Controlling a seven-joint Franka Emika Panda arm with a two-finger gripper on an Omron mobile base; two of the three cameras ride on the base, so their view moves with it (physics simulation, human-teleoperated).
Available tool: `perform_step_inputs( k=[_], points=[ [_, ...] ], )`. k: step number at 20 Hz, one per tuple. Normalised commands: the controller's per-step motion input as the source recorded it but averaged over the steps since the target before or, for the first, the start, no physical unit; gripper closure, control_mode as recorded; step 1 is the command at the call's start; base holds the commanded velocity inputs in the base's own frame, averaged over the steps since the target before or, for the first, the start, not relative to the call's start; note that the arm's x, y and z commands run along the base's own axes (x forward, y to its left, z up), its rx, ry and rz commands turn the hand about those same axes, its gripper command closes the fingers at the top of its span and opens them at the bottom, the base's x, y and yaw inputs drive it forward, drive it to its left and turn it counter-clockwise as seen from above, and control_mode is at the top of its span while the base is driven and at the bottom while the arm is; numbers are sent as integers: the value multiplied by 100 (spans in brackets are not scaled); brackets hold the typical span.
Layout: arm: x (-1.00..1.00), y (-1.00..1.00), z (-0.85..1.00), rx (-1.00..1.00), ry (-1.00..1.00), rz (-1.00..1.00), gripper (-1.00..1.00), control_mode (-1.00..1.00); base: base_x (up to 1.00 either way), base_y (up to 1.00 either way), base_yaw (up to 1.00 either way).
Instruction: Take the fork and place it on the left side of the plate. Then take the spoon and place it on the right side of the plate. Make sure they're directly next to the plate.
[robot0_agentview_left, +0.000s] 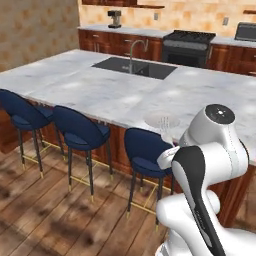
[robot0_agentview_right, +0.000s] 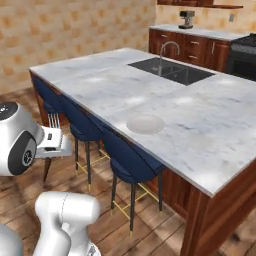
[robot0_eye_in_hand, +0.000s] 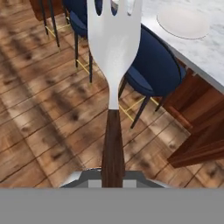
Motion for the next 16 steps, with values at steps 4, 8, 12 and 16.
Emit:
perform_step_inputs(
  k=[4, 8, 12, 16],
  points=[
    [0, 0, 0, 0, 0, 0, 100, 100, 21, 72, -45],
    [0, 0, 0, 0, 0, 0, 100, 100, 7, 73, -45],
    [0, 0, 0, 0, 0, 0, 100, 100, 6, 72, -45],
    [0, 0, 0, 0, 0, 0, 100, 100, 9, 72, -45]
  ],
)
